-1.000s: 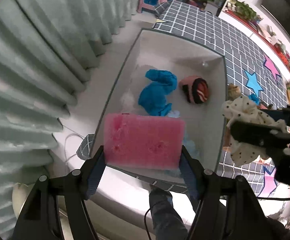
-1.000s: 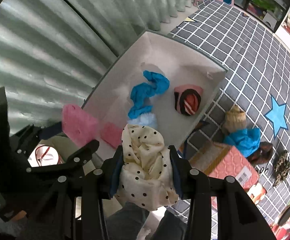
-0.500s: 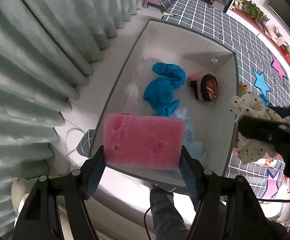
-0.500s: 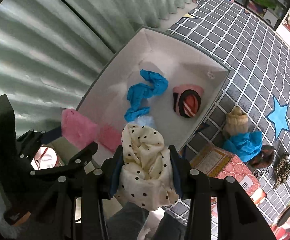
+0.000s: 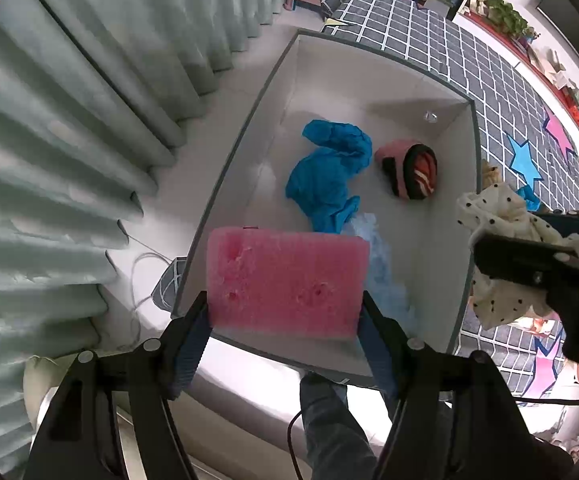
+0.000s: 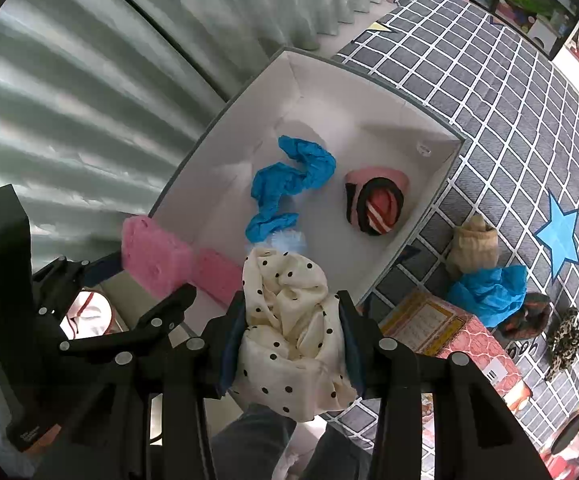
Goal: Organize soft objects
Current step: 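Open the left tool to drop the sponge while the right tool drops the cloth into the box, then move both tools back toward the remaining items on the bedspread, then grasp the crumpled blue tissue paper with the right tool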
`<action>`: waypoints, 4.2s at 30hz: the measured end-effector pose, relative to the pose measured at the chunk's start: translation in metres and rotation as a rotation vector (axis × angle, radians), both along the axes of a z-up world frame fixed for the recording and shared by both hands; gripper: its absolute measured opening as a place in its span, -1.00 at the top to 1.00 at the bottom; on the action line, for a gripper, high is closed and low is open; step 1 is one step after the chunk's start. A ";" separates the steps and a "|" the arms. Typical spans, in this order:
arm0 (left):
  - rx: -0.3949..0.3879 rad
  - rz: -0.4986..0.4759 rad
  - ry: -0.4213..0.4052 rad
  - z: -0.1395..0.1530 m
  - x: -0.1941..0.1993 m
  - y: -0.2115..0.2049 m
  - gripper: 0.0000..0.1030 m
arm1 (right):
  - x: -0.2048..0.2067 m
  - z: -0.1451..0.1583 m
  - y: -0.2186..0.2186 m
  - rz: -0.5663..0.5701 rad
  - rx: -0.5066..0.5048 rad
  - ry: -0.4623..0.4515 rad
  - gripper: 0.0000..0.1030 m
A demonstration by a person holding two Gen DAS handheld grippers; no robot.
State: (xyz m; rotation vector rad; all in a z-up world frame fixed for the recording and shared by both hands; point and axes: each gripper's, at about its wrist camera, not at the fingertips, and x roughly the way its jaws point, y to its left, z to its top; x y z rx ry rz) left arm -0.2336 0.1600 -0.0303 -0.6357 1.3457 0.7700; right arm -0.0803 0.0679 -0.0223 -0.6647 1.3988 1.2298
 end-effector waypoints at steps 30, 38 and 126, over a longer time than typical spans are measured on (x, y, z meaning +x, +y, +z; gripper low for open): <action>-0.042 0.013 0.002 -0.016 0.006 0.005 -0.54 | 0.000 -0.012 0.018 0.012 -0.013 -0.017 -0.05; -0.080 0.062 -0.048 -0.016 0.002 0.007 -0.66 | 0.006 -0.004 0.016 0.001 0.006 -0.026 -0.60; -0.063 -0.167 0.015 0.021 0.255 -0.058 -0.78 | 0.199 -0.192 -0.165 -0.396 -0.193 0.498 0.32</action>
